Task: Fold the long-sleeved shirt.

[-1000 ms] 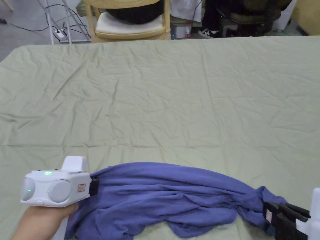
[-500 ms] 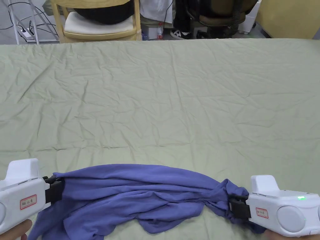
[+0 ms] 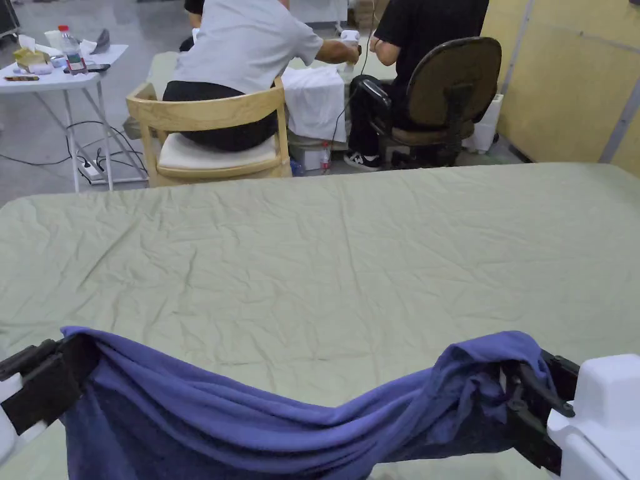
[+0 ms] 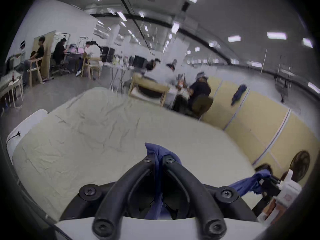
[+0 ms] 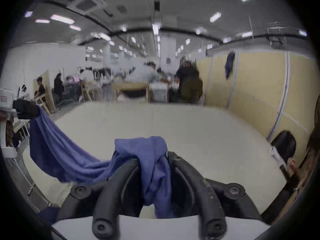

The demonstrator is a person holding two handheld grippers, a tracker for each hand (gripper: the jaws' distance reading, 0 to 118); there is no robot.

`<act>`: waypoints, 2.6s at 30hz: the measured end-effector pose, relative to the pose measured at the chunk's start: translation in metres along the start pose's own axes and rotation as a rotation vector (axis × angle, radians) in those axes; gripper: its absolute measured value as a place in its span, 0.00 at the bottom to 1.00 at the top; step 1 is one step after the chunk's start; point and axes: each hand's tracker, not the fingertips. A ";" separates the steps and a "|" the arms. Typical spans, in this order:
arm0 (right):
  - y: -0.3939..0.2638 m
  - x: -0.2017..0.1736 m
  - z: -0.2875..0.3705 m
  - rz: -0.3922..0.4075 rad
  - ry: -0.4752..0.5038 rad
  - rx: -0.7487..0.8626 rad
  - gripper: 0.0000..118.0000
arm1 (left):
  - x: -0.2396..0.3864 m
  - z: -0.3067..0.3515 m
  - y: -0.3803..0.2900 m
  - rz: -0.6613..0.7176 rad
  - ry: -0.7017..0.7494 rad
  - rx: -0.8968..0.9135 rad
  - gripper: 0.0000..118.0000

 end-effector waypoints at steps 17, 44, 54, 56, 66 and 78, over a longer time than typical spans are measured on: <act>0.303 0.031 -0.058 0.064 -0.043 0.148 0.19 | 0.084 -0.037 0.230 -0.123 -0.078 0.203 0.04; 0.171 0.020 -0.404 0.169 -0.083 -0.408 0.19 | -0.017 -0.336 0.111 -0.160 0.158 -0.186 0.04; -0.002 0.044 -0.339 0.190 0.018 -0.587 0.19 | -0.079 -0.306 -0.044 -0.234 0.162 -0.427 0.04; -0.025 0.054 -0.306 0.180 0.034 -0.593 0.19 | -0.087 -0.276 -0.063 -0.245 0.145 -0.457 0.04; -0.105 0.059 -0.128 0.170 0.095 -0.643 0.19 | -0.095 -0.142 -0.132 -0.243 0.140 -0.594 0.04; -0.172 0.076 -0.025 0.077 0.119 -0.784 0.33 | -0.101 -0.054 -0.194 -0.126 0.147 -0.744 0.30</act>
